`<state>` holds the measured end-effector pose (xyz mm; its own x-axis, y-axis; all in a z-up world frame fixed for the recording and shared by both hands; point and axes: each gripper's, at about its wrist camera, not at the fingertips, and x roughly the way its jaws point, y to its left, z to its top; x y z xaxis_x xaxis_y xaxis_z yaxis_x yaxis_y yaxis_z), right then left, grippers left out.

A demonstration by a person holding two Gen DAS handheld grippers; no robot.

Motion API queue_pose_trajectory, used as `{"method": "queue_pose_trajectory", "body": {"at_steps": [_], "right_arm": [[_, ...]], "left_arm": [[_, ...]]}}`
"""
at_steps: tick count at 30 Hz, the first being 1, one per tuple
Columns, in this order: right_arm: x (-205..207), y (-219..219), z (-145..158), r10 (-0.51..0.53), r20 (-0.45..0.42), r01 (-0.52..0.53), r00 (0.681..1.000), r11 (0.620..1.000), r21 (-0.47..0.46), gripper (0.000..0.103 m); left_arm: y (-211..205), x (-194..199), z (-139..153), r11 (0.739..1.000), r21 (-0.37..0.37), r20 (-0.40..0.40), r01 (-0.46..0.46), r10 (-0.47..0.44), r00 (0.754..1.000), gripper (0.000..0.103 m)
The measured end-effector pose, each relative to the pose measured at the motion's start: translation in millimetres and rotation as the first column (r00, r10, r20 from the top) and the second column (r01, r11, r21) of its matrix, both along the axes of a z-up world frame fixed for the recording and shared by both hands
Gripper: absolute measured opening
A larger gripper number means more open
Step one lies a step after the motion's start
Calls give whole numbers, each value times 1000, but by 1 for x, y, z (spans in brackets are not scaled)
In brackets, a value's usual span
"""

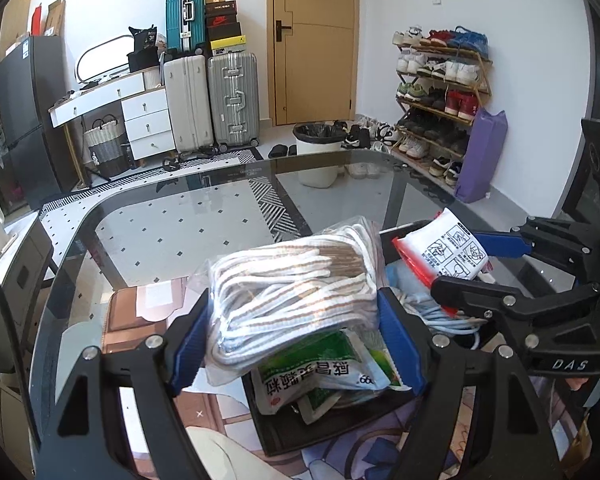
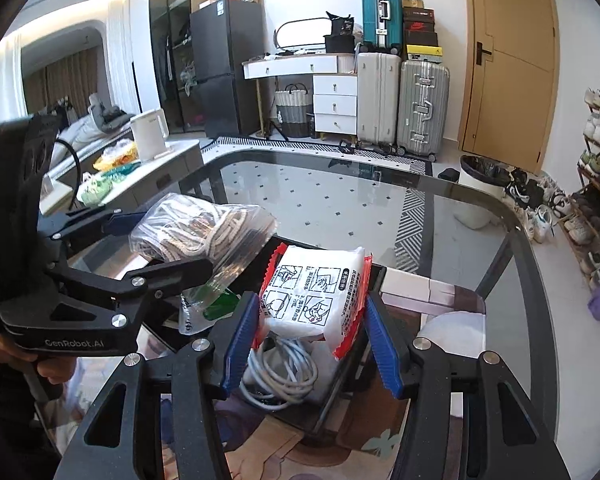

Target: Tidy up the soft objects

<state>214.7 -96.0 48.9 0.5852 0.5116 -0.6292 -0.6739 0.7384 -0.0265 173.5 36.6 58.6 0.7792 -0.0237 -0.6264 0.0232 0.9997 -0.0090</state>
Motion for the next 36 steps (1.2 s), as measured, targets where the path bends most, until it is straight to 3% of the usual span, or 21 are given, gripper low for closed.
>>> {"method": "queue_pose_trajectory", "body": {"at_steps": [11,12,13,15,18,19,20,21,27,36], "right_arm": [[8,15,-12,27,28,-26,999,999,-45,58],[8,14,-12,27,37,-26,999,999,-43,61],[8,11,-11,22,46,-21,999,999,-41,75],[3,4,-8,3,71,-1,997,1000,-19,92],[-3,-7,-3,-10,80,10,997,1000,-1,95],[-5,-9,-2,-19,84,19,996,1000,0,100],[-7,-12,-2,-28,90,28,996,1000,3,101],[-9,-16,-1,-37,94,37,995,999,6,101],[-28,-31,-2,-60,87,54,994,996,72,102],[-64,-31,-1,-37,156,16,987,991,136,102]], "left_arm": [[1,5,-5,1000,11,-23,12,-11,1000,81],[2,4,-5,1000,4,-24,10,-10,1000,81],[4,3,-5,1000,-2,-24,4,-4,1000,83],[7,0,-3,1000,-18,-22,0,0,1000,85],[10,-10,0,999,-36,1,0,0,1000,86],[11,-13,1,999,-40,6,-1,1,1000,94],[12,-15,3,999,-42,13,-8,8,1000,102],[13,-19,5,999,-45,25,-12,14,1000,103],[16,-40,9,998,-43,84,-39,43,996,103],[10,-70,7,997,-14,137,-70,72,988,103]]}}
